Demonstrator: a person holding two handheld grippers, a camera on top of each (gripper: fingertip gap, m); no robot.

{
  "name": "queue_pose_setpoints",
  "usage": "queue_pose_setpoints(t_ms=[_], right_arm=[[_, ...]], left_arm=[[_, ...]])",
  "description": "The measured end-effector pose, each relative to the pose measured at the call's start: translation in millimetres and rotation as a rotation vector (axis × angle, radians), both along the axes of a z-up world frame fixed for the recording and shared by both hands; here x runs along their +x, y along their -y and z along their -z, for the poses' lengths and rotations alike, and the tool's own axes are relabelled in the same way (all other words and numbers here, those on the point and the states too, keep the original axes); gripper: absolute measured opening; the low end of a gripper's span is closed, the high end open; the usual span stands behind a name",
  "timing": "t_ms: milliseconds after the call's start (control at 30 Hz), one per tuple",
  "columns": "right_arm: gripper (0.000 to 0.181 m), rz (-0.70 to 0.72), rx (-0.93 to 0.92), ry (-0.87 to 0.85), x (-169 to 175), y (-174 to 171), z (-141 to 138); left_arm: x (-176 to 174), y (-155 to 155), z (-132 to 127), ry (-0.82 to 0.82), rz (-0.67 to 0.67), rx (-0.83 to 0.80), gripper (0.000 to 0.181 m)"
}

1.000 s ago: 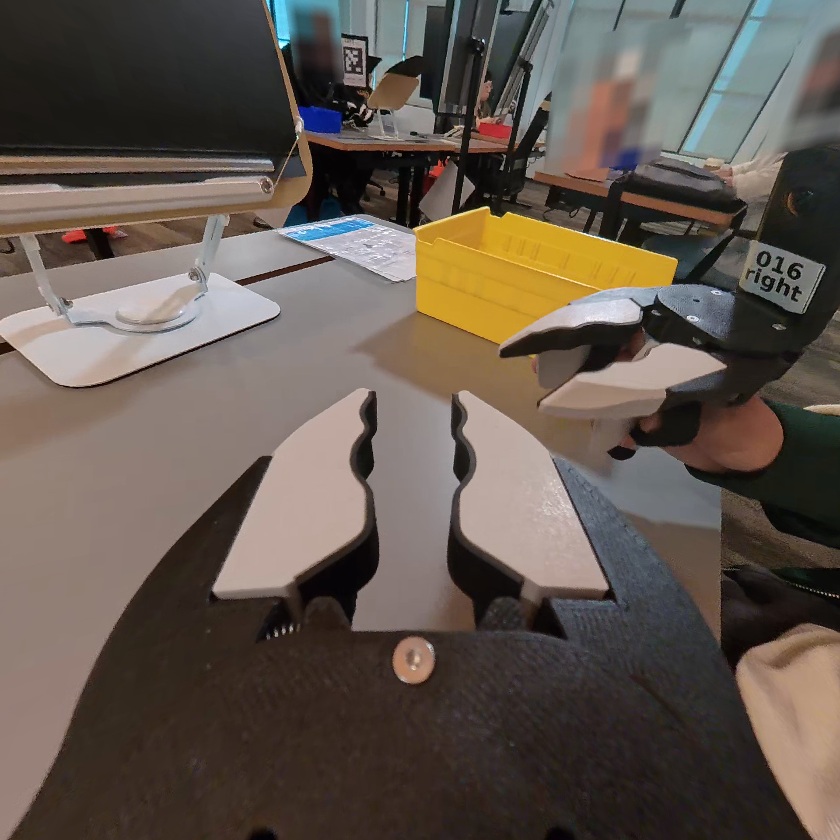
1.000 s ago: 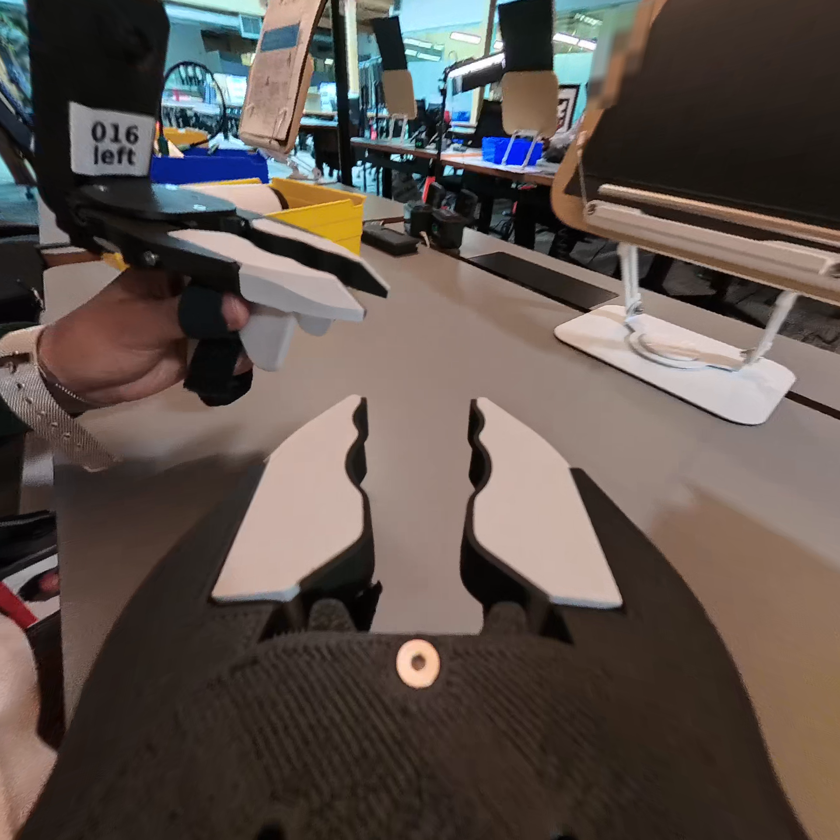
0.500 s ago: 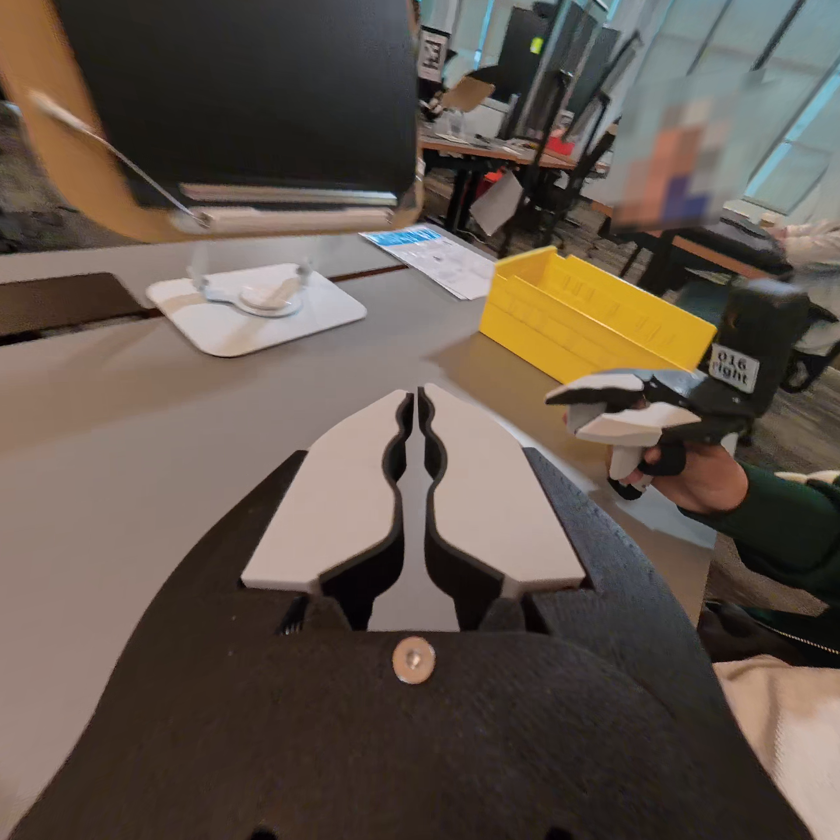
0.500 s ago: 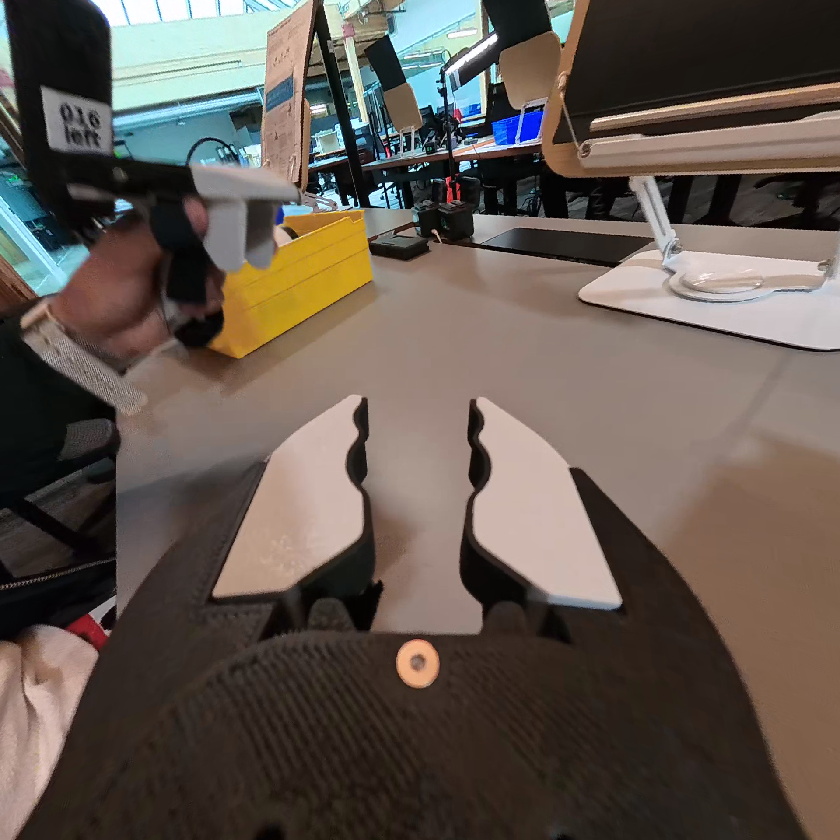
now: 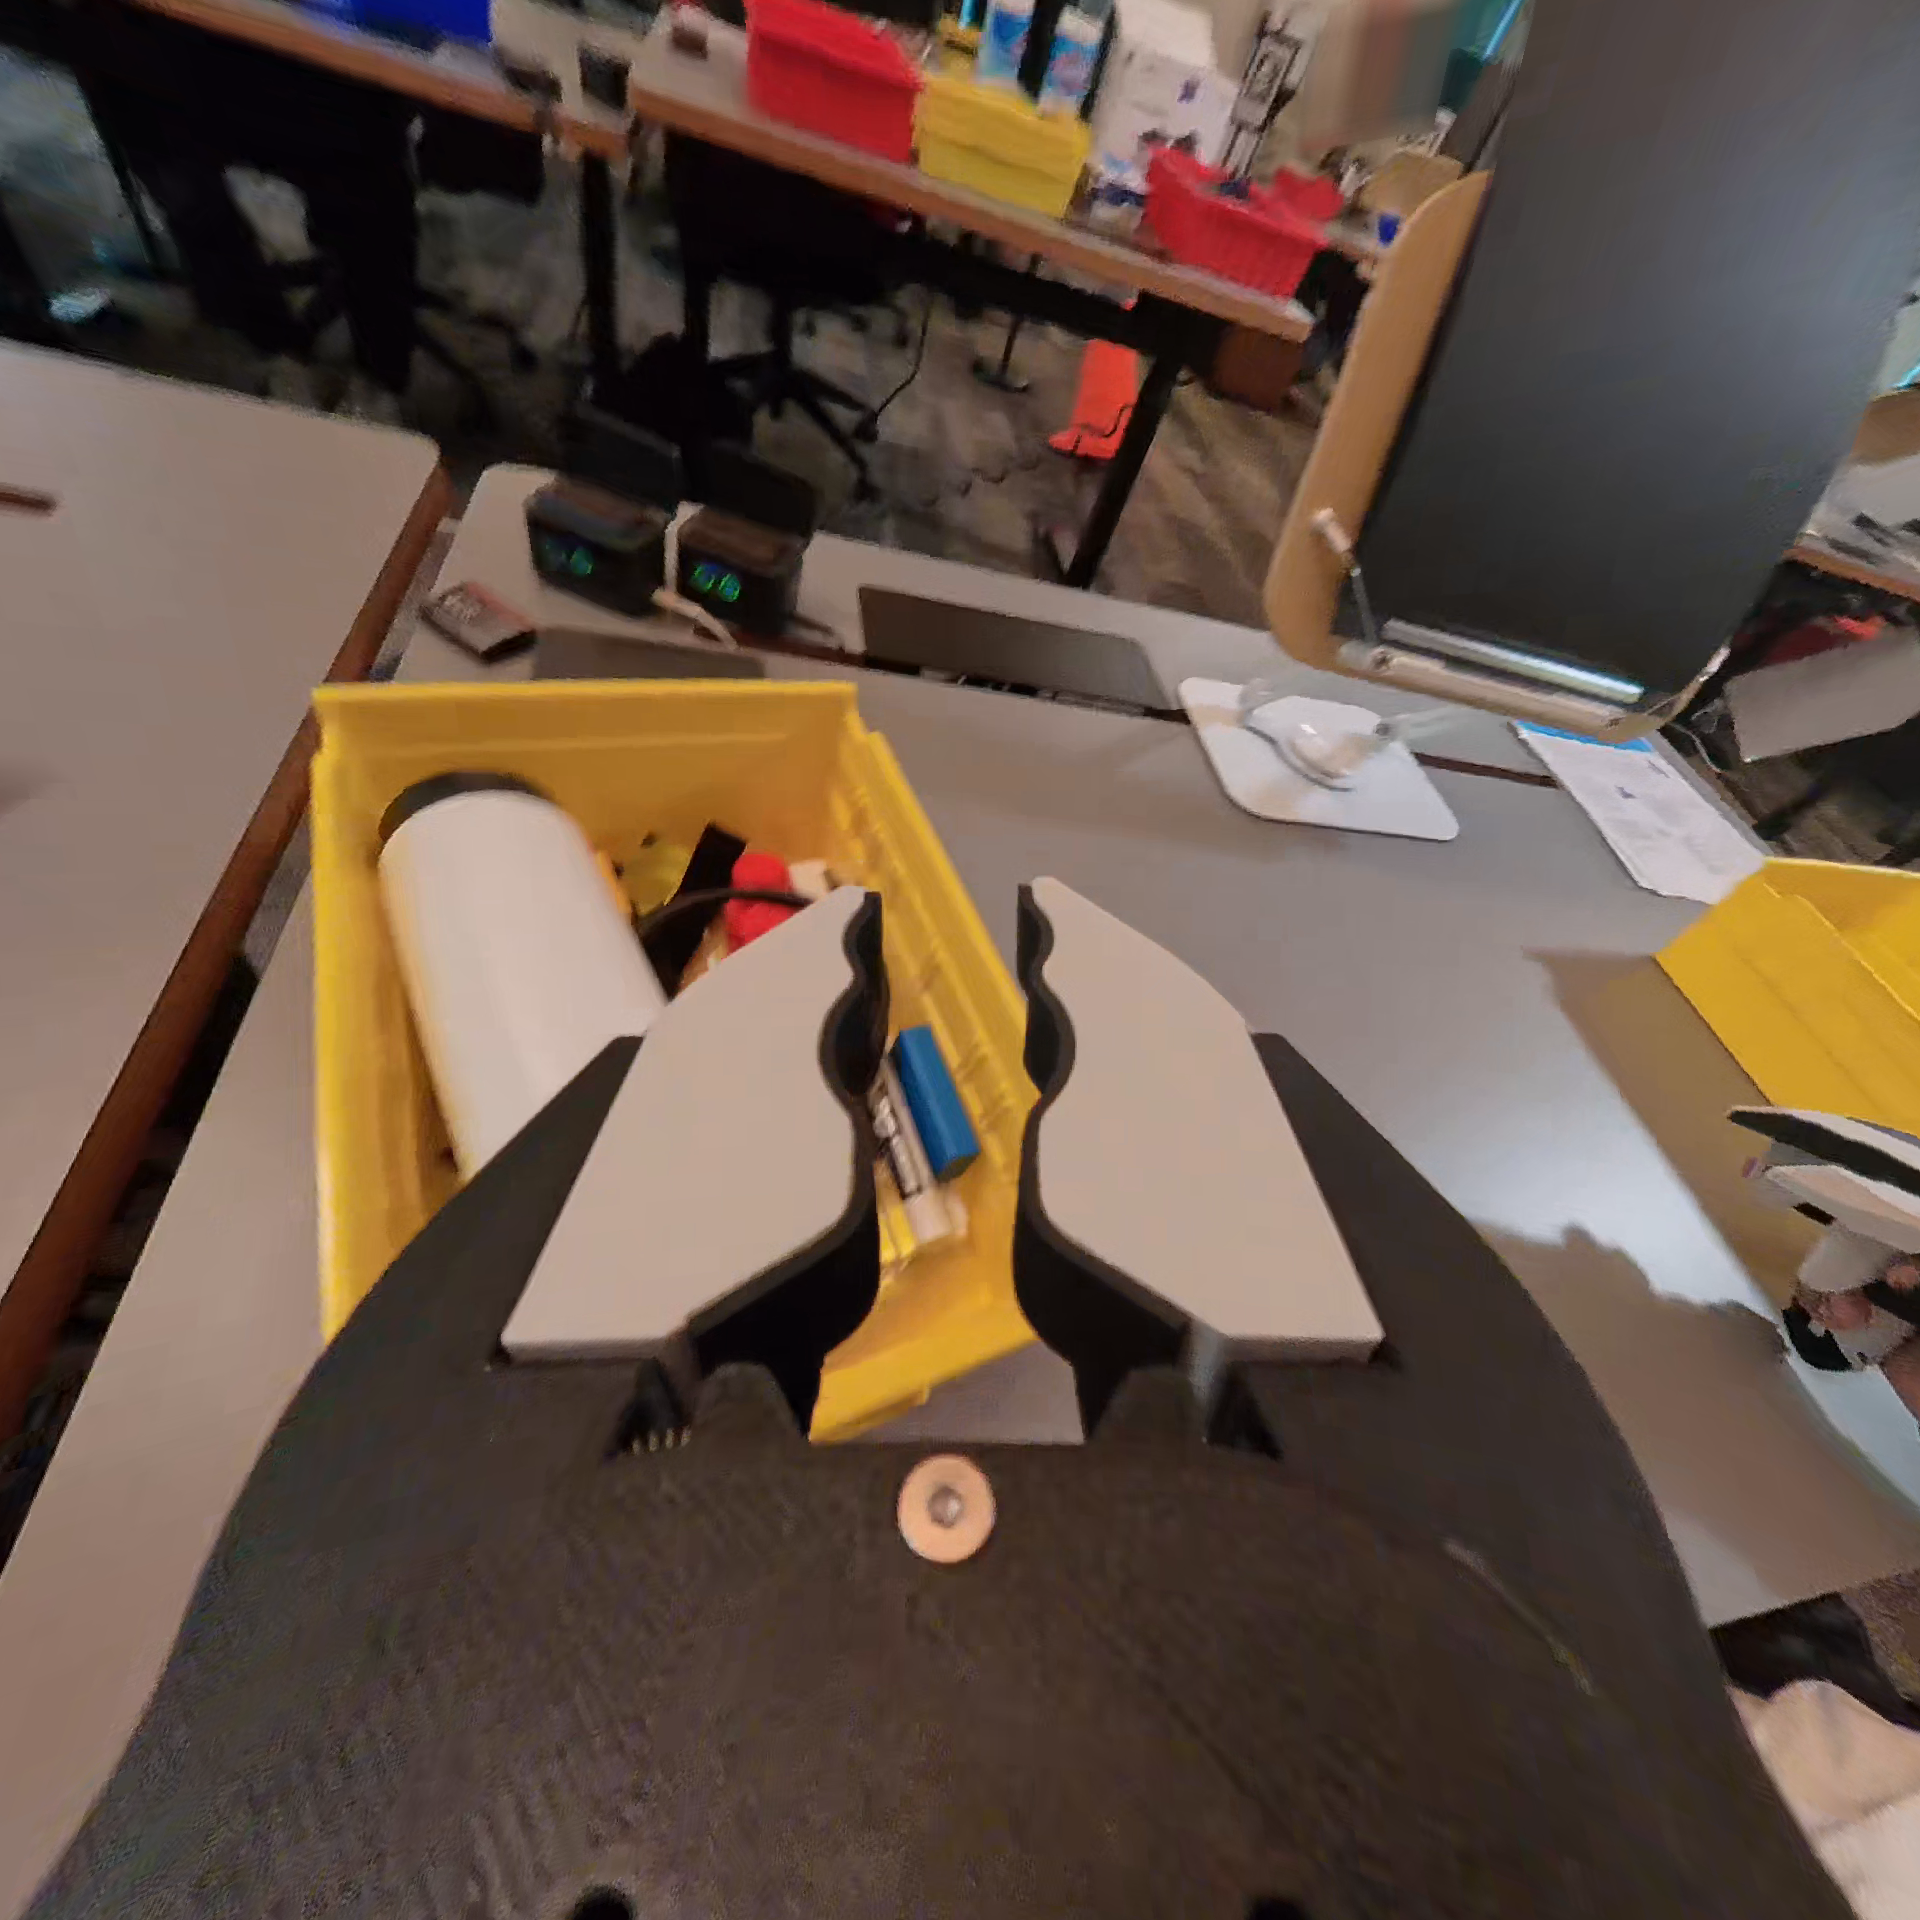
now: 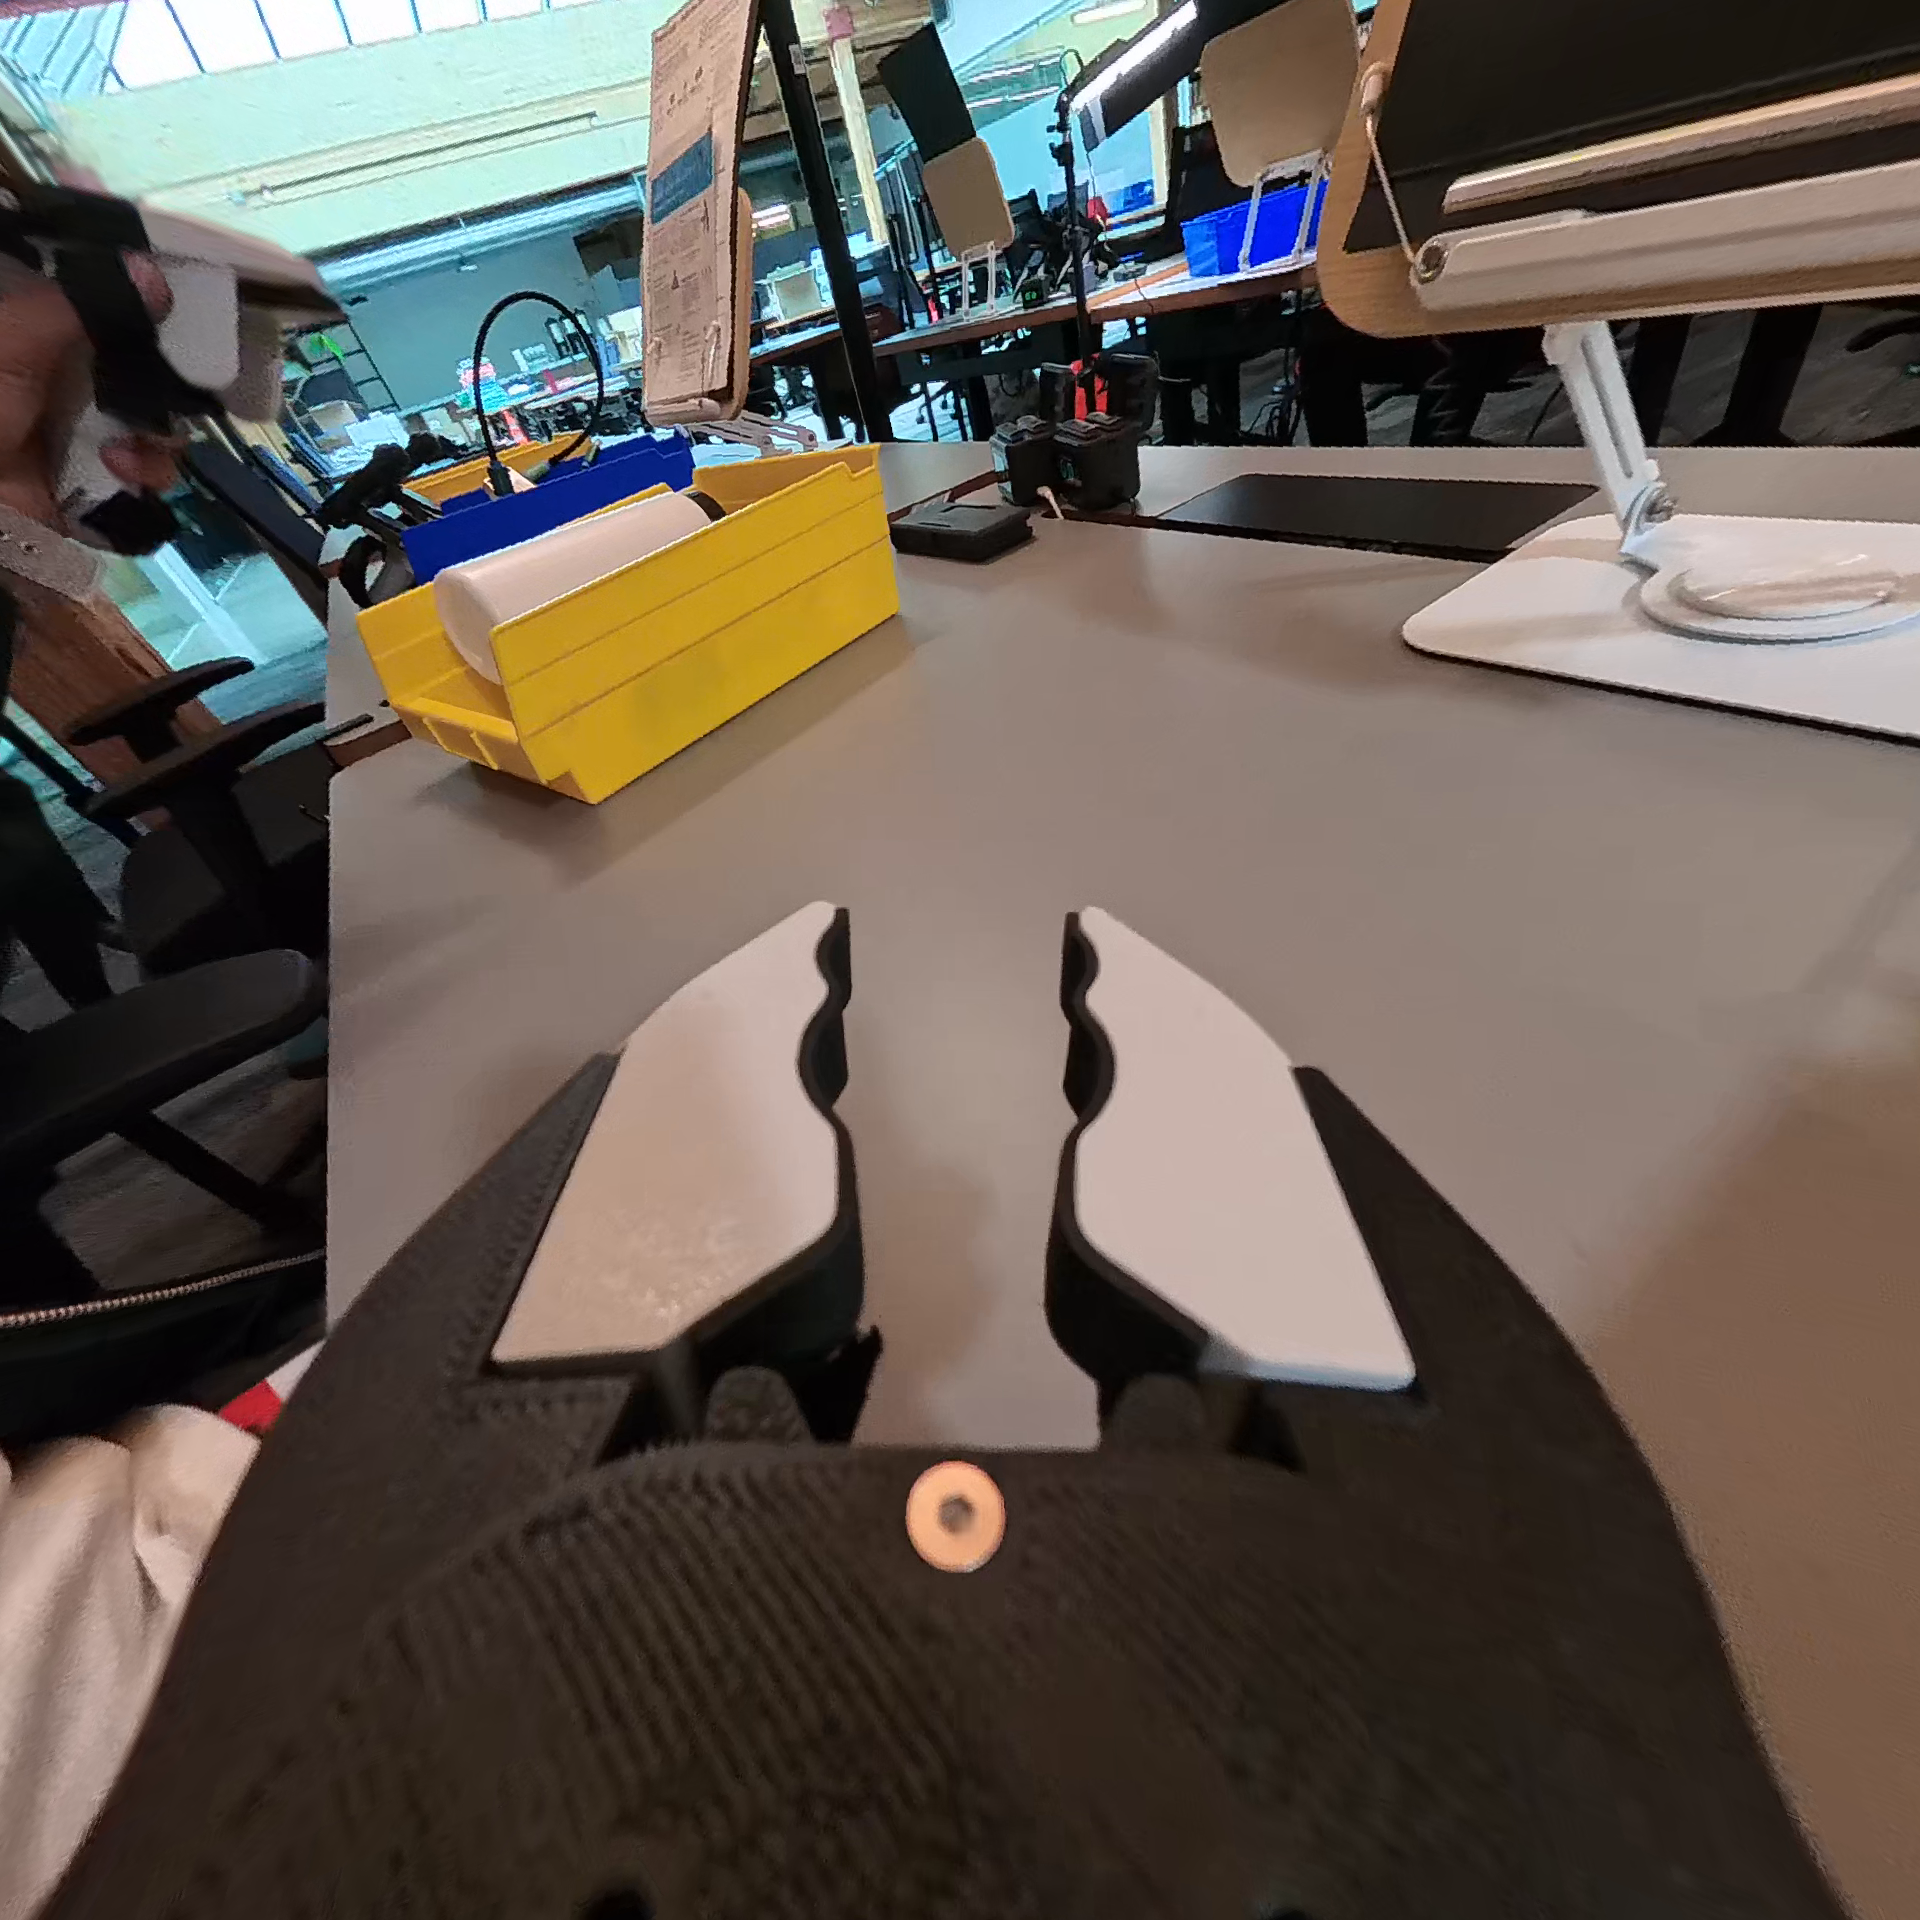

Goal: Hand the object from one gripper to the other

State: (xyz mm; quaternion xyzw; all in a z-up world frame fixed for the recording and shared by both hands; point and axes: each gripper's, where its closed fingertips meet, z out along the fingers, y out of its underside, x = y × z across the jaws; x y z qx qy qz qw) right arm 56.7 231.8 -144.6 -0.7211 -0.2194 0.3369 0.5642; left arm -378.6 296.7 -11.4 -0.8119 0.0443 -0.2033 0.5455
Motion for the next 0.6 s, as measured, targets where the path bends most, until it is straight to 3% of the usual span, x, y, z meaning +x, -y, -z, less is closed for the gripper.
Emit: queue_pose_setpoints(t_ms=[200,367,600], right_arm=[[0.038,-0.037,-0.037,-0.042,-9.9,-1.5,2.1],[0.038,-0.058,-0.039,-0.044,-15.1,-0.9,1.7],[0.038,-0.056,-0.039,-0.022,-15.2,0.3,4.8]], left_arm=[[-29.2,4.3,26.4,-0.084,-0.095,-0.11,0.035],[-46.4,3.7,54.6,-0.204,-0.186,-0.225,0.064],[-45.3,3.6,107.4,-0.272,-0.174,-0.497,0.079]])
